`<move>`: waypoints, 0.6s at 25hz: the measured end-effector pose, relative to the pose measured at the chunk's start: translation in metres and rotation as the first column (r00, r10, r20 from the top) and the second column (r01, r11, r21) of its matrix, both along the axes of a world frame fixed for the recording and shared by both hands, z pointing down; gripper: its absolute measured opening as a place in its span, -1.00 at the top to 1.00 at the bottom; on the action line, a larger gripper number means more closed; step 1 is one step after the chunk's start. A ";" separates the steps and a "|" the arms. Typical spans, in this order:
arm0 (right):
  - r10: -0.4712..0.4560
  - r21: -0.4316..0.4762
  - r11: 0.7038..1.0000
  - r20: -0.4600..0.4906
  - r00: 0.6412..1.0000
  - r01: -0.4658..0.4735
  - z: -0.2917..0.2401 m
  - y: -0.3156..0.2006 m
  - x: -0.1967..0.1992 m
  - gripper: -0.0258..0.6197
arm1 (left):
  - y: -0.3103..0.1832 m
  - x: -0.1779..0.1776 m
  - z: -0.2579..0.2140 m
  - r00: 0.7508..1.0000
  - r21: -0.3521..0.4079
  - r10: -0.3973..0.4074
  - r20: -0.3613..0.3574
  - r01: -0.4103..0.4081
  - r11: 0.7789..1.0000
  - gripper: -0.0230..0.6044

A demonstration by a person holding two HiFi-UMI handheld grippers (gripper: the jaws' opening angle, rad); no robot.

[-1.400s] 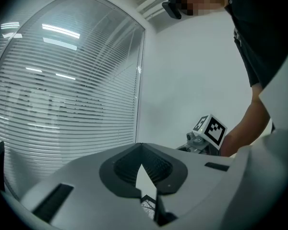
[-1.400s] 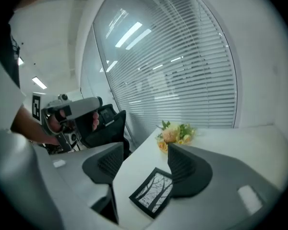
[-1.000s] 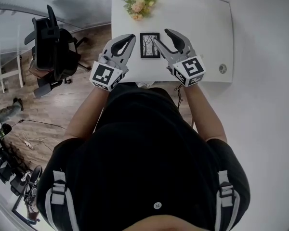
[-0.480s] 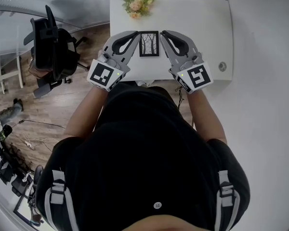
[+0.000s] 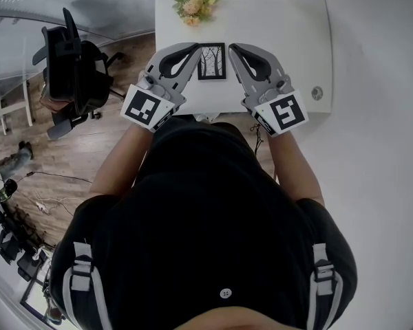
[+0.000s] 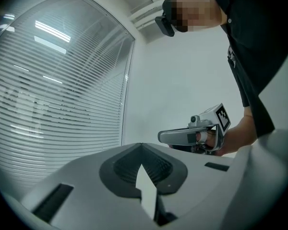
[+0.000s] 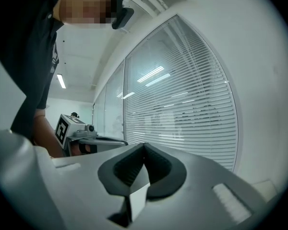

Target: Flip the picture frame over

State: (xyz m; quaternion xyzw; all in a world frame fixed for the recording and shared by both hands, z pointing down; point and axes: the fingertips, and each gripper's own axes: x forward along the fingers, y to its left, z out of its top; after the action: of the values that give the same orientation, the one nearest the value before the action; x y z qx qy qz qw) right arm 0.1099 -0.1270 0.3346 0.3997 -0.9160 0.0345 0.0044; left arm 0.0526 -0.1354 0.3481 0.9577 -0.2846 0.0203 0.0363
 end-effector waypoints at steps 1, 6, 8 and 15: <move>-0.002 0.001 1.000 0.001 1.000 0.002 -0.002 0.000 -0.001 0.89 | 0.000 0.000 -0.001 1.000 0.001 0.000 -0.001 0.000 1.000 0.92; -0.014 0.018 1.000 -0.017 1.000 0.014 -0.009 0.000 -0.005 0.89 | -0.002 -0.003 -0.008 1.000 0.011 -0.010 -0.005 0.010 1.000 0.92; -0.016 0.022 1.000 -0.022 1.000 0.017 -0.010 0.000 -0.006 0.89 | -0.003 -0.003 -0.011 1.000 0.015 -0.013 -0.005 0.013 1.000 0.92; -0.016 0.003 1.000 -0.033 0.999 0.016 -0.004 -0.003 -0.006 0.90 | -0.008 -0.004 -0.014 1.000 0.017 -0.023 0.005 0.023 1.000 0.92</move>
State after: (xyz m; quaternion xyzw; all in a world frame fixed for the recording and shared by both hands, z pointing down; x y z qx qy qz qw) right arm 0.1041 -0.1296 0.3303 0.3927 -0.9191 0.0266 0.0192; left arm 0.0486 -0.1437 0.3346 0.9547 -0.2958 0.0202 0.0277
